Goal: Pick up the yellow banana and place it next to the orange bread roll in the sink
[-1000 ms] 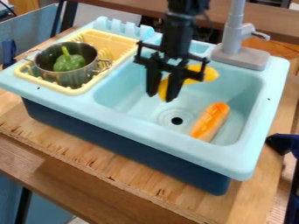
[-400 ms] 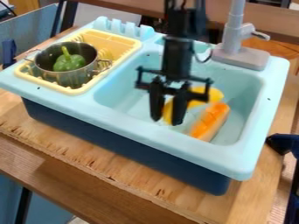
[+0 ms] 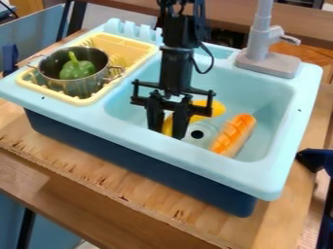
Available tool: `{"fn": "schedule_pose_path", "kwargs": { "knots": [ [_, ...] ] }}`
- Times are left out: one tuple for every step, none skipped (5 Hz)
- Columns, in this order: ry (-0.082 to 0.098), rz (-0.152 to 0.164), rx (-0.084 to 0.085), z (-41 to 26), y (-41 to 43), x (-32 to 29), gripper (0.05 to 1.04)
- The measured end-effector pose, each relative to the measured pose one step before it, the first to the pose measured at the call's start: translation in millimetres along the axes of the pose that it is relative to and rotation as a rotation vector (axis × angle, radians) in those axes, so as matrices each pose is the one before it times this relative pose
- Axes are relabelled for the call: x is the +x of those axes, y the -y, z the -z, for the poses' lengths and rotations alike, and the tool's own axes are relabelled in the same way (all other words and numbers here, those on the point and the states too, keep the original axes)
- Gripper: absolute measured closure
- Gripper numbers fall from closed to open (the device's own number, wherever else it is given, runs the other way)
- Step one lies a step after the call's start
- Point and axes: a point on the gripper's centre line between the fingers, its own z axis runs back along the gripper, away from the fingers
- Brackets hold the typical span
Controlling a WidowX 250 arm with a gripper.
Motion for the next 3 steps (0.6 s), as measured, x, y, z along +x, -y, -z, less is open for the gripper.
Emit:
{"fn": "schedule_pose_path", "kwargs": {
  "knots": [
    [0.0296,0.0069,-0.0077,-5.72,1.99,5.27,0.720],
    [-0.0179,-0.0032,0.0055,4.36,4.12,13.49,0.720],
    [0.0310,-0.0093,0.0197,-3.58,4.73,10.49,0.720]
  ]
}}
